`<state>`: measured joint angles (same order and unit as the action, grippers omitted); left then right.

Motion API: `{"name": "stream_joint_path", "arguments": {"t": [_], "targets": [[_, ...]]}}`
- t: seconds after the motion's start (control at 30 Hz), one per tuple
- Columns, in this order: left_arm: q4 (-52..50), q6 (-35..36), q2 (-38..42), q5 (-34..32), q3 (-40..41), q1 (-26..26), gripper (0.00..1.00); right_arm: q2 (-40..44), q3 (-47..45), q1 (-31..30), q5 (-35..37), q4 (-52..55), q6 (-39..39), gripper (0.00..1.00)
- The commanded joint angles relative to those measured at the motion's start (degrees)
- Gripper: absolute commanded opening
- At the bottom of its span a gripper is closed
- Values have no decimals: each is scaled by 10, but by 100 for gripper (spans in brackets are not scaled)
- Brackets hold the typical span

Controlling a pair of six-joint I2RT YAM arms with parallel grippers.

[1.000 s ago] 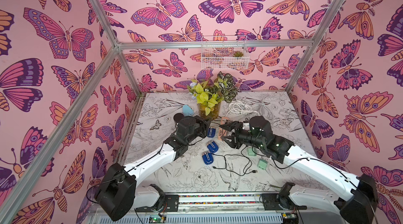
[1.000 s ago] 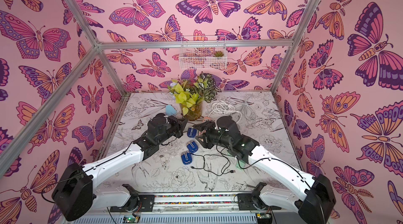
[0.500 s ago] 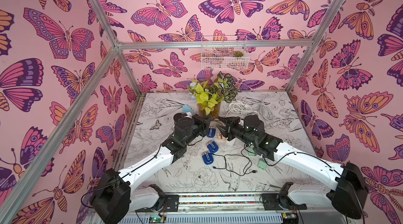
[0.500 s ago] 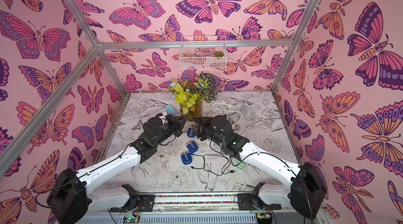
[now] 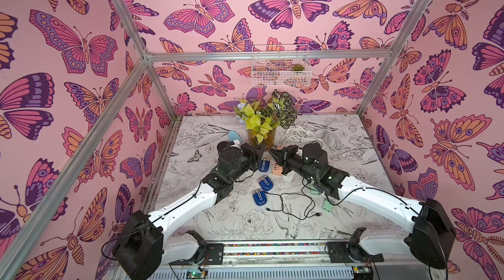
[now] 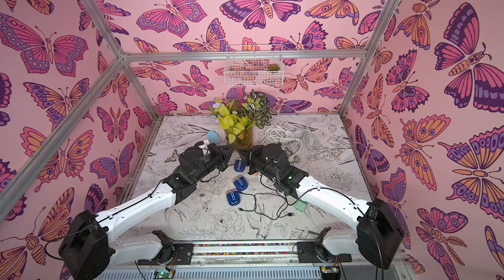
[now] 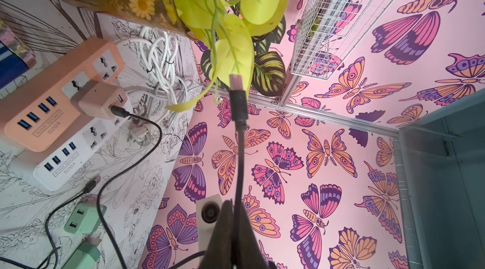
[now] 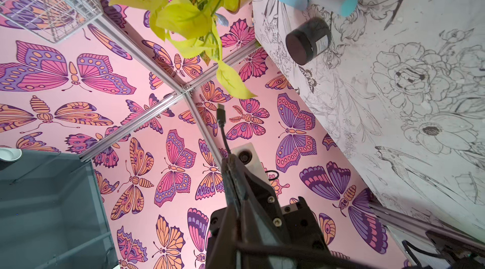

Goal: Charge the electric shaver
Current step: Pick up the charging cable from the center of the board.

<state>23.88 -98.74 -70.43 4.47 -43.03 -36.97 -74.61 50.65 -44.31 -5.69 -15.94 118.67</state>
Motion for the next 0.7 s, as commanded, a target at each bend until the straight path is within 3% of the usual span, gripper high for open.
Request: {"name": "stream_joint_path", "arguments": {"t": [0.0,0.07,0.23,0.47,0.67], "targets": [[-39,26,8,40,-1,20,38,25,26,31,-41,66,-8,0],[-73,42,14,69,-9,41,50,43,31,51,-67,105,-29,0],[-101,52,14,124,-12,79,70,55,26,78,-126,128,-45,0],[-48,14,-53,191,-26,82,78,55,11,82,-135,90,-34,0],[-20,-28,-79,196,-25,79,72,50,11,84,-144,63,-29,0]]}}
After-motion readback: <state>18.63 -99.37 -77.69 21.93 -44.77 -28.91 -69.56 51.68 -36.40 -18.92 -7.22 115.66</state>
